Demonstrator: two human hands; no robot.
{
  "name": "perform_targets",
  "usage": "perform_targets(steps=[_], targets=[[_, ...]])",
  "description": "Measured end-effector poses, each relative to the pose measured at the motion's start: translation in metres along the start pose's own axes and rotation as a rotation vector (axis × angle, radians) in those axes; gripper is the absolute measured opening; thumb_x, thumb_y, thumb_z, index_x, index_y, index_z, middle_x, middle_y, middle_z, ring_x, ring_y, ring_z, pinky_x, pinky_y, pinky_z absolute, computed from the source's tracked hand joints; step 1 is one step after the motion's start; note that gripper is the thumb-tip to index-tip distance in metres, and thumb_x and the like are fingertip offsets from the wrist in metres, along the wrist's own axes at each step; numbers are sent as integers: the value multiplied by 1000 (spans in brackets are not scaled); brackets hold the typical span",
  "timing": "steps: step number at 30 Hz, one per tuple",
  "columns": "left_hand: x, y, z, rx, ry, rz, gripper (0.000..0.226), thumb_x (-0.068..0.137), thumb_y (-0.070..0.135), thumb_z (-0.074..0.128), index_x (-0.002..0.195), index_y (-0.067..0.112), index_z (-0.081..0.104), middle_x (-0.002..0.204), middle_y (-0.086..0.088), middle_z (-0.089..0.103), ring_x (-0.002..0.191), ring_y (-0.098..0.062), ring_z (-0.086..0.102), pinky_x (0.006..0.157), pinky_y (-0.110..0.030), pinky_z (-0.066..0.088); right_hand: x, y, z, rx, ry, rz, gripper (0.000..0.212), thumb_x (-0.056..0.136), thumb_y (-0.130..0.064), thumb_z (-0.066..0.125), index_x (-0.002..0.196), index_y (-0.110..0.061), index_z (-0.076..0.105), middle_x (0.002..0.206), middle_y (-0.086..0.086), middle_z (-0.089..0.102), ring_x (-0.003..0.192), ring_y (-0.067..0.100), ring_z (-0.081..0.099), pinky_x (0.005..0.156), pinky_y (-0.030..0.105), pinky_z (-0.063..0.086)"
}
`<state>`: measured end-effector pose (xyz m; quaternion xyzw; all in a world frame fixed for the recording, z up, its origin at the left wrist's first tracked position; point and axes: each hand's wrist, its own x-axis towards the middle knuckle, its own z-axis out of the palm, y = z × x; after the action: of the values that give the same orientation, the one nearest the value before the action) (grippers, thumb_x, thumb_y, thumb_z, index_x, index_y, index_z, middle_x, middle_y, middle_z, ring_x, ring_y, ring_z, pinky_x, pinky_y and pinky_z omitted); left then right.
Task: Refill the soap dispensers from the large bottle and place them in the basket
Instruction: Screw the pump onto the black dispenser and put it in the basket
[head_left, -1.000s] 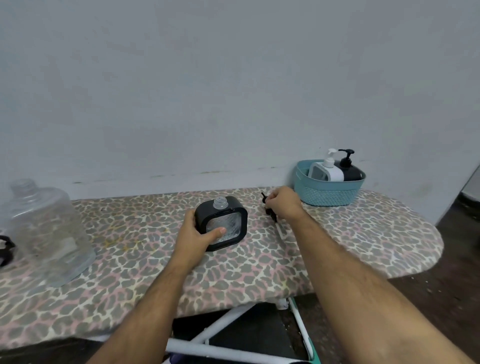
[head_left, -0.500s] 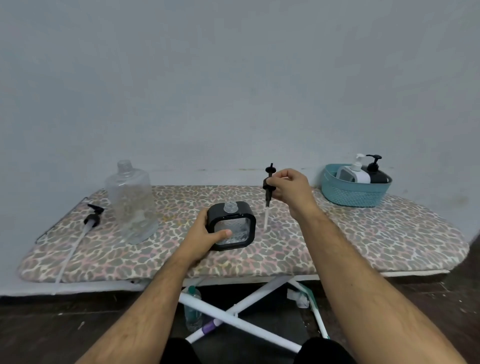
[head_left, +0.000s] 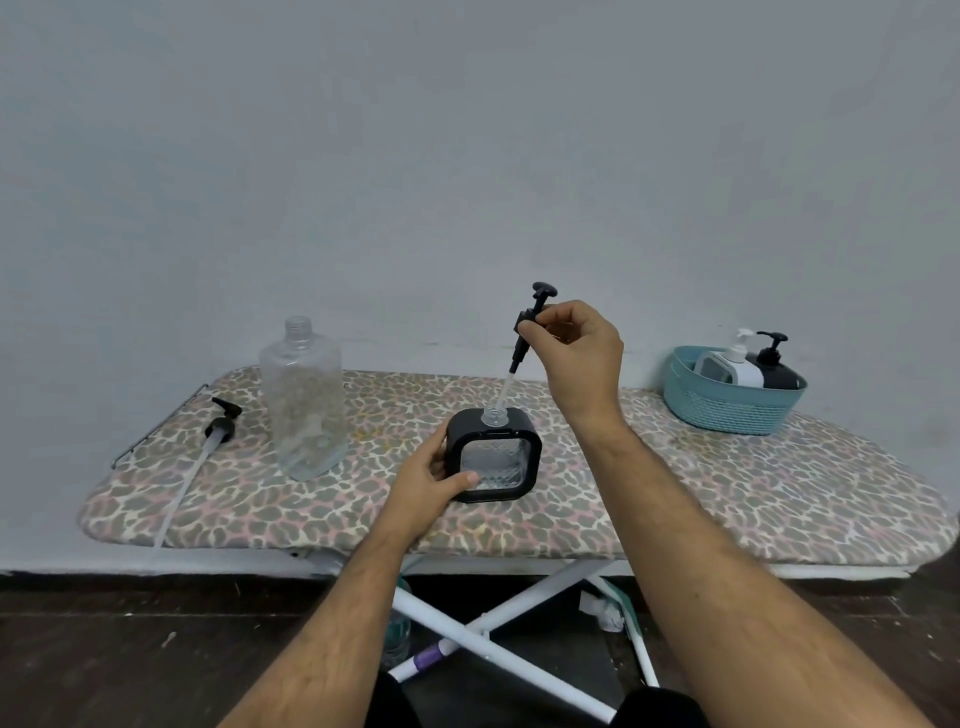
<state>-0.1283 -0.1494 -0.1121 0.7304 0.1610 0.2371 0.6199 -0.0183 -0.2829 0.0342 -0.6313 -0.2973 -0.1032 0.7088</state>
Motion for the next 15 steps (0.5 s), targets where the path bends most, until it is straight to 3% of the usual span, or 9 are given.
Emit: perform_targets(steps=[6, 12, 15], targets=[[1, -2, 0, -6, 1, 3, 81, 84, -2, 71, 148, 34, 37, 120, 16, 63, 105, 8, 61, 87, -17, 54, -10, 12, 7, -31, -35, -9, 19, 81, -7, 80, 76, -21, 68, 93, -3, 74, 84, 10, 73, 76, 17, 55], [1, -5, 0, -13, 68, -13, 83, 79, 15, 81, 149, 33, 39, 130, 1, 60, 117, -12, 60, 99, -37, 54, -22, 28, 8, -82, -86, 22, 20, 80, -7, 81, 74, -22, 69, 91, -7, 74, 83, 6, 73, 79, 22, 58], [0, -3, 0, -11, 99, 11, 74, 82, 24, 79, 146, 33, 43, 130, 3, 59, 118, -12, 59, 99, -37, 53, -29, 38, 8, -115, -116, 52, 19, 80, -8, 81, 74, -22, 69, 91, -12, 73, 84, 5, 73, 81, 22, 57]])
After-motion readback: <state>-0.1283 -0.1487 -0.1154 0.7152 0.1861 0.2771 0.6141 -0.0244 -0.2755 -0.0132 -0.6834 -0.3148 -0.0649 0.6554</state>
